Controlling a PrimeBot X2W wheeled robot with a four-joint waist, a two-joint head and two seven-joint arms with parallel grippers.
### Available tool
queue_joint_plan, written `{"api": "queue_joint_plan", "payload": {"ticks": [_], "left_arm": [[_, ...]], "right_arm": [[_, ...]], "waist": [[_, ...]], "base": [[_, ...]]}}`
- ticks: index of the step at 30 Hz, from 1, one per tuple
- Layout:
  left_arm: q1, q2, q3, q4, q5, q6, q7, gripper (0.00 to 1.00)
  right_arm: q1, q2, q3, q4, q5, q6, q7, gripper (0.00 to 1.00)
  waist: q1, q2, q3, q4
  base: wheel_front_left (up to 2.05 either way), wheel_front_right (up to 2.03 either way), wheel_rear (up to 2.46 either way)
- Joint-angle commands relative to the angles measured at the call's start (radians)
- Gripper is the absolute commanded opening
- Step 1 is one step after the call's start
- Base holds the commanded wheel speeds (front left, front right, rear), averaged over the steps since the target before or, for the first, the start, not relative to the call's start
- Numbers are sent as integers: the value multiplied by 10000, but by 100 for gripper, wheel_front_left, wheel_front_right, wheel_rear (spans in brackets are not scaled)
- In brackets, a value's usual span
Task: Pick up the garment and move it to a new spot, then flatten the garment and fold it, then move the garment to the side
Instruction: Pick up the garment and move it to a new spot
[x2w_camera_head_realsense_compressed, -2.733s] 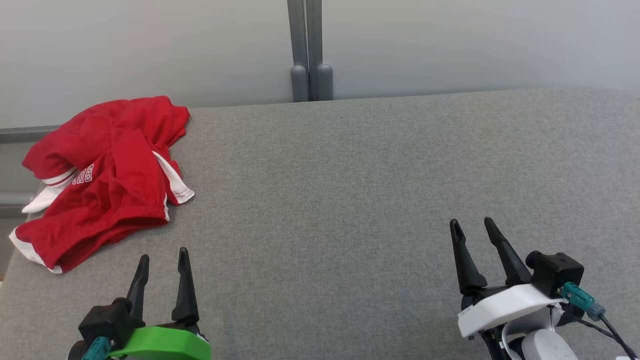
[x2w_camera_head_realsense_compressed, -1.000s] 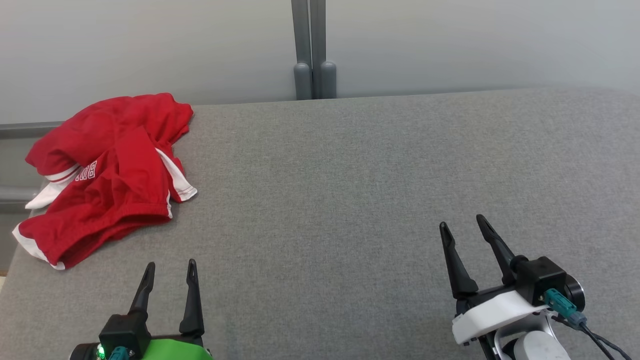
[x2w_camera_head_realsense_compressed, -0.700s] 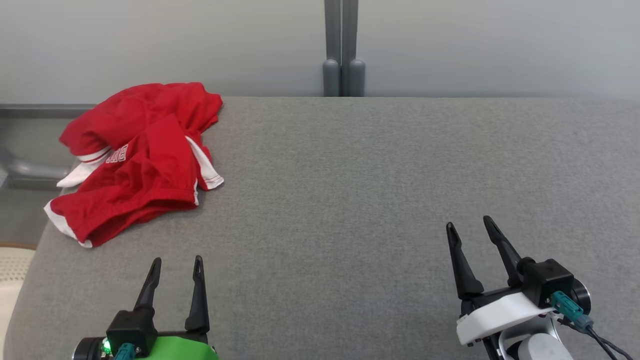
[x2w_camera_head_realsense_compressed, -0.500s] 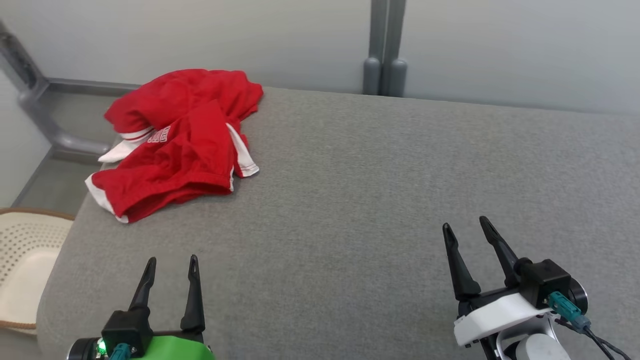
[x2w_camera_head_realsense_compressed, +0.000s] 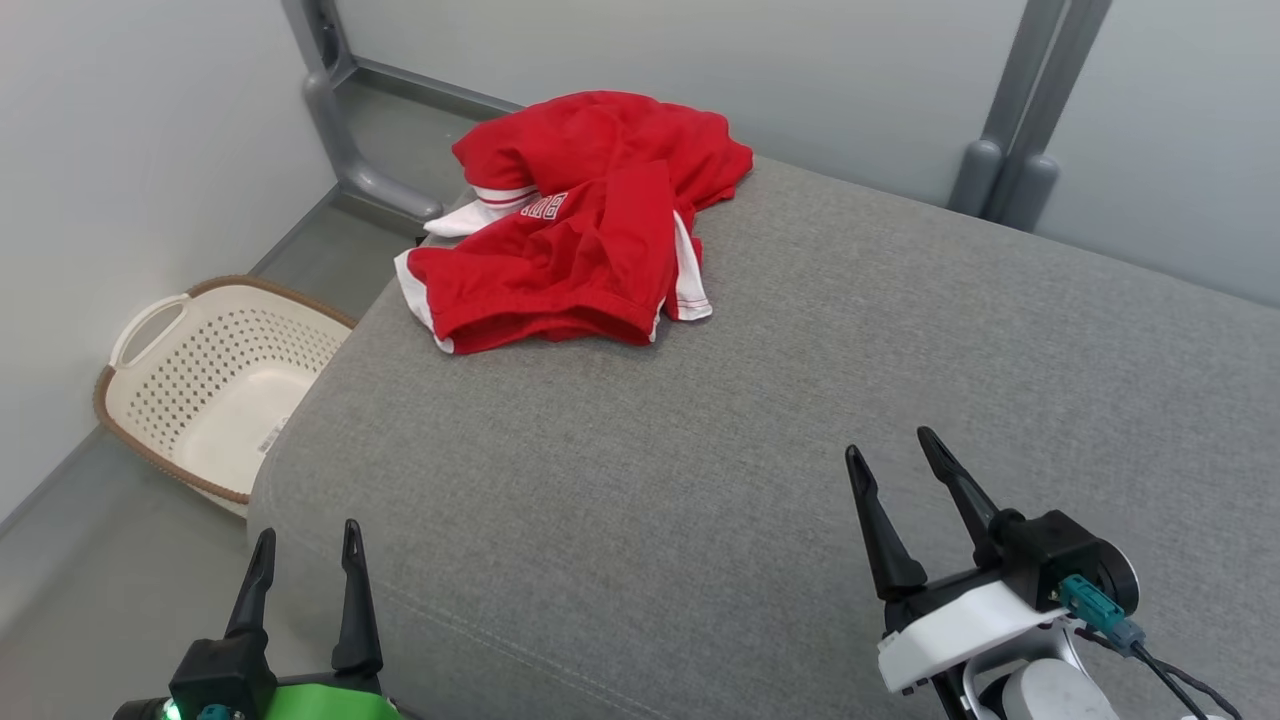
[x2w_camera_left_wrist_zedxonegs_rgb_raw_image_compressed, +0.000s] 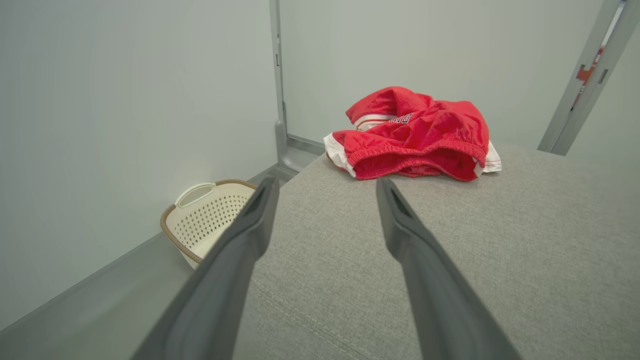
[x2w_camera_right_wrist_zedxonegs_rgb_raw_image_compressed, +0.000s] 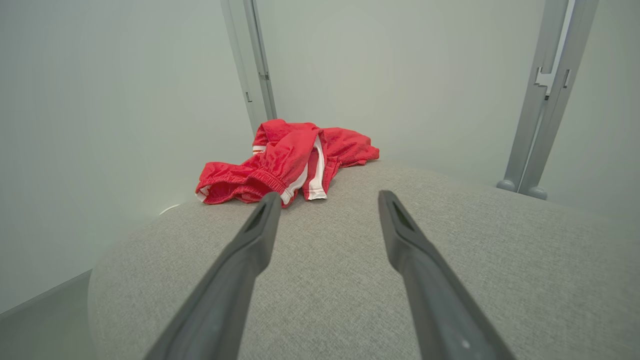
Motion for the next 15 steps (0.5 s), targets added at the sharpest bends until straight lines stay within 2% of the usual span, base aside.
{"api": "queue_joint_plan", "payload": {"ticks": [1, 5, 11, 15], "left_arm": [[154, 35, 35, -64, -99, 57, -10, 100], [201, 35, 105, -132, -123, 101, -10, 100], [-133, 102, 116, 162, 300, -237, -10, 100], [-741, 317, 214, 397, 509, -464, -10, 100]], "right_arm": [[-96, -56, 13, 69, -43, 1, -35, 100], [-171, -55, 60, 121, -59, 1, -35, 100], [60, -53, -276, 2, -143, 1, -35, 100], [-10, -52, -390, -106, -300, 1, -35, 100]], "waist": [[0, 0, 152, 454], [0, 0, 186, 456], [0, 0, 229, 387], [0, 0, 519, 61]], "base": [[0, 0, 0], [0, 0, 0], [0, 0, 0], [0, 0, 0]]}}
